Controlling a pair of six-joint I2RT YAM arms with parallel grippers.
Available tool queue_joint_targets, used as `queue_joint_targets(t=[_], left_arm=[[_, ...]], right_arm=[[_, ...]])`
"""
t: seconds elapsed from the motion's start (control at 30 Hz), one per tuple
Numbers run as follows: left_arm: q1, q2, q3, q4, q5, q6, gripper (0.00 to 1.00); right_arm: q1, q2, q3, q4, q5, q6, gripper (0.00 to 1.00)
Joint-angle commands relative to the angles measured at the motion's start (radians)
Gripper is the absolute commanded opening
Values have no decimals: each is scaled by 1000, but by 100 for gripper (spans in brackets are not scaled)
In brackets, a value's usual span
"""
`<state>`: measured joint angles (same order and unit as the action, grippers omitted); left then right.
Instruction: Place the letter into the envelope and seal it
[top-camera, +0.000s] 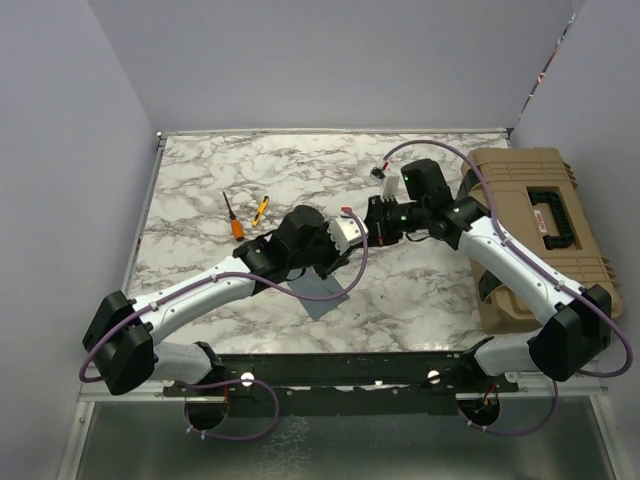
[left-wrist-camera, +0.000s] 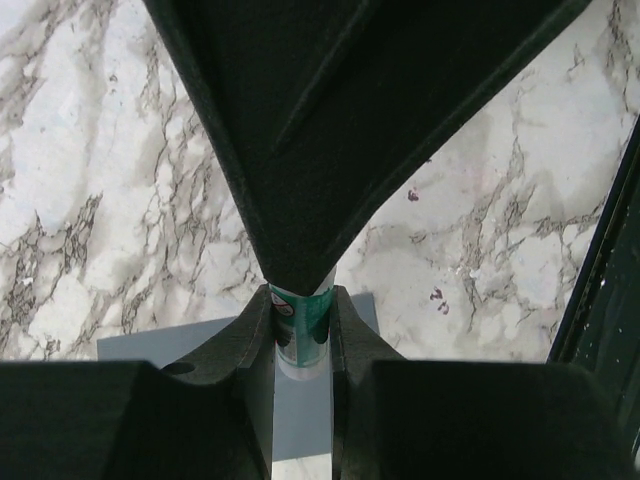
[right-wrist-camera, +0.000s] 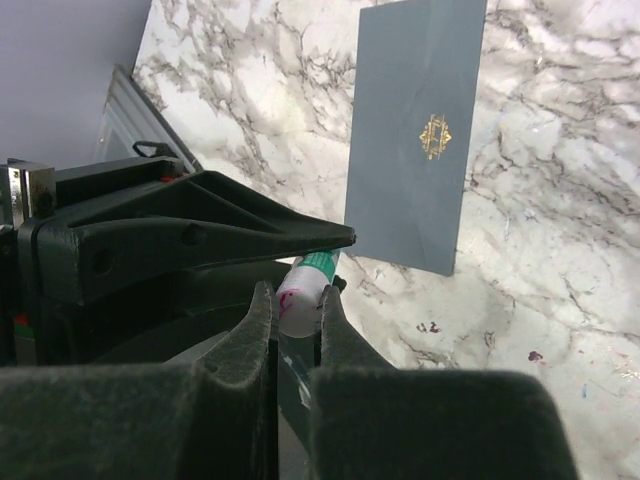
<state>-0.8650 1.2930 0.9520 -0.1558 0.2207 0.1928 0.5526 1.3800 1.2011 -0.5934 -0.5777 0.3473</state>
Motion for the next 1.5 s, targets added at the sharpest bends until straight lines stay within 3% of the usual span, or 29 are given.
queue_joint_targets(t=[0.0,0.3,0.6,0.67,0.87,0.97,1.07,1.27,1.47], left_arm=[[4,-78,173,751,9,18,0],[6,-166,-32,724,-49,-93,0],[6,-283,-212,505,-112,-202,0],[6,-298,-227,472,-122,-221,0],[7,-323,-260,419,-172,-234,0],[8,-321,-263,389,-183,-232,0],[10,-304,-260,345,-211,-220,0],[61,-171,-184,113,-446,-204,0],[273,37,-103,1,-372,-264,0]], right_arm=[[73,97,-97,-241,-105,16,0],[-19,73,56,-216,-126,76,0],[-52,122,301,-238,-26,82,8],[-55,127,355,-242,-10,89,16],[-69,119,458,-216,-11,142,54],[-77,95,480,-196,-5,156,63],[-86,69,485,-180,44,168,66],[-98,30,381,-180,169,164,67],[-101,12,293,-193,235,139,67]])
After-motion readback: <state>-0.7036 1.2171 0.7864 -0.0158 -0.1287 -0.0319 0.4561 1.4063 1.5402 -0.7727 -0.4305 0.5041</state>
